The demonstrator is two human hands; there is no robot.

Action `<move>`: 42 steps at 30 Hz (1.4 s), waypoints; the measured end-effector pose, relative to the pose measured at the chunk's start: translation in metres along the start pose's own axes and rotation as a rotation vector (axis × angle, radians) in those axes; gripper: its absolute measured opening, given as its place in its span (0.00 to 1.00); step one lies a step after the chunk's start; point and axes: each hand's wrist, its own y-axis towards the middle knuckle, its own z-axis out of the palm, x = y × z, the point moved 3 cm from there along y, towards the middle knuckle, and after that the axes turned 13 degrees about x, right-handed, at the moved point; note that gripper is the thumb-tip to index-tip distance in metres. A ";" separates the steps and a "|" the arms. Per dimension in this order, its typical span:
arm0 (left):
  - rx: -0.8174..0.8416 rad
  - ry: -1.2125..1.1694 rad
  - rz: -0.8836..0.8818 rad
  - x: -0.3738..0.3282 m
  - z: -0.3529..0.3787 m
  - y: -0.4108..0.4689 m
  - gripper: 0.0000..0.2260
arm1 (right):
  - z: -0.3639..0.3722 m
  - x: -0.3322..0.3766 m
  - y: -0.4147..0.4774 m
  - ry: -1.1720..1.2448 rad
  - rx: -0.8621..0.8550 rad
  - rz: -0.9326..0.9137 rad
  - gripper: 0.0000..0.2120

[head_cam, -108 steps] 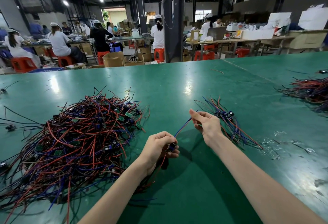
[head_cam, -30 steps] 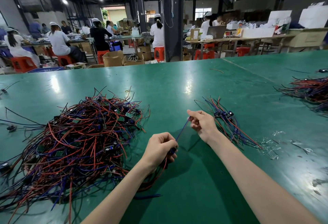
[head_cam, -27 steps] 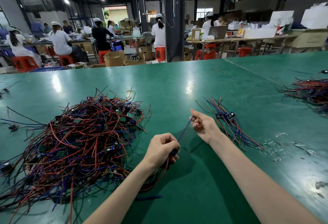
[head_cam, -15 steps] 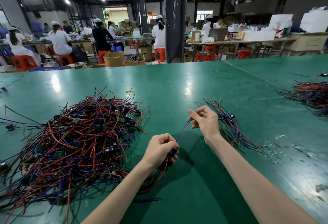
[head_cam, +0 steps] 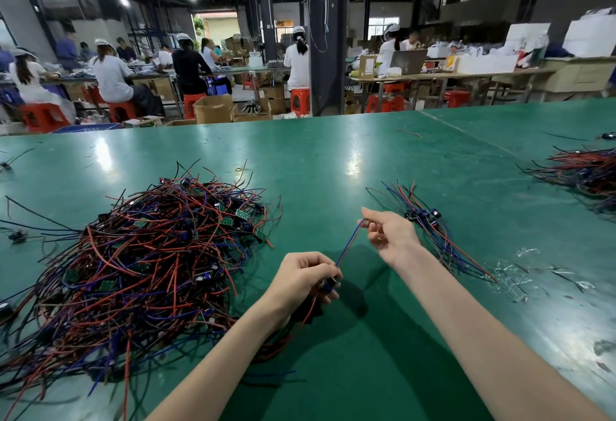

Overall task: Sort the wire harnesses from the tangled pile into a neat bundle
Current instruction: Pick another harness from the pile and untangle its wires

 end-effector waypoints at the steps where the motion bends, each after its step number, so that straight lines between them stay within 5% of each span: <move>1: 0.009 -0.005 0.000 -0.001 0.000 0.000 0.13 | -0.002 0.001 -0.001 -0.144 -0.038 -0.120 0.13; 6: 0.079 -0.026 -0.033 -0.002 -0.001 -0.006 0.15 | 0.004 0.007 -0.011 -1.068 -0.107 -0.721 0.14; 9: 0.110 -0.021 -0.064 -0.002 -0.003 -0.011 0.14 | 0.008 0.003 -0.014 -1.201 -0.093 -0.795 0.13; 19: 0.091 -0.013 -0.077 -0.005 -0.002 -0.013 0.12 | -0.008 -0.006 -0.008 -0.288 0.016 -0.227 0.08; 31: 0.001 -0.050 -0.052 -0.005 -0.004 -0.013 0.13 | -0.007 -0.002 -0.013 -0.359 -0.011 -0.241 0.07; 42: -0.051 -0.043 -0.011 -0.008 -0.007 -0.015 0.10 | 0.001 0.003 -0.016 0.121 0.035 0.064 0.09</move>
